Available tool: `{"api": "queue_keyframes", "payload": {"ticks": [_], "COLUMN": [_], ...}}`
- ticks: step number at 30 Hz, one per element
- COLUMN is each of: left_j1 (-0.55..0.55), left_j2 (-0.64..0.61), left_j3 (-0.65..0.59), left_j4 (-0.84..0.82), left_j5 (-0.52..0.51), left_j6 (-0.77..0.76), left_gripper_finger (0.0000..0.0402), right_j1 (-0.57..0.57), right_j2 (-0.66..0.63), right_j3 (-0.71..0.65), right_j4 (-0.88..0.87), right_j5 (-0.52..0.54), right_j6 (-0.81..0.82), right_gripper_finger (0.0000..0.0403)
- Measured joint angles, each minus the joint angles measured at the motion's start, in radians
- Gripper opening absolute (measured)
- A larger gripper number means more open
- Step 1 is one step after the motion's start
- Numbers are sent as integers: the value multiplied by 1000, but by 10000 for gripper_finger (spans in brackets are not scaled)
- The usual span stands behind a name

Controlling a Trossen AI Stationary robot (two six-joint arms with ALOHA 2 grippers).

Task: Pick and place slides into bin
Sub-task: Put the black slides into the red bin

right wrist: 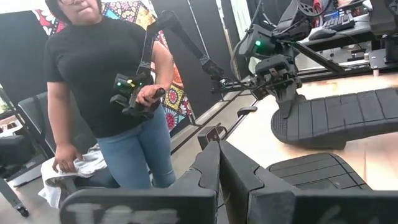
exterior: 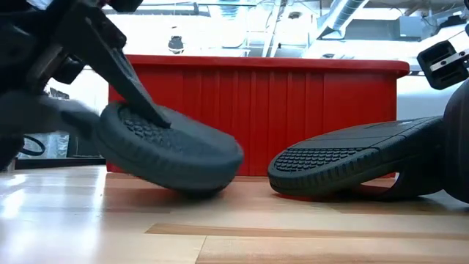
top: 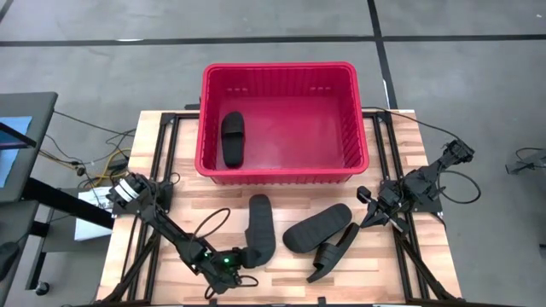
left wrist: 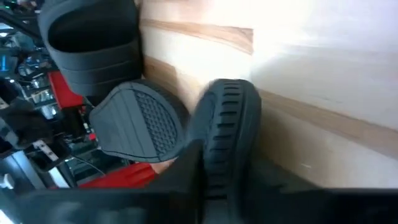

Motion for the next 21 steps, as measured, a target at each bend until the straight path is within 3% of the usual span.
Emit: {"api": "queue_keyframes", "payload": {"ticks": [7, 21], "left_j1": [-10, -11], "left_j2": [0, -107], "left_j3": [124, 437], "left_j4": [-75, -374], "left_j5": [21, 38], "left_j6": [-152, -271], "left_gripper_finger": [35, 35], "right_j1": [0, 0], "right_j2": [0, 0], "right_j3": [0, 0], "right_j4": [0, 0], "right_j5": [0, 0], "right_j6": [0, 0], "right_gripper_finger": [0, 0]}}
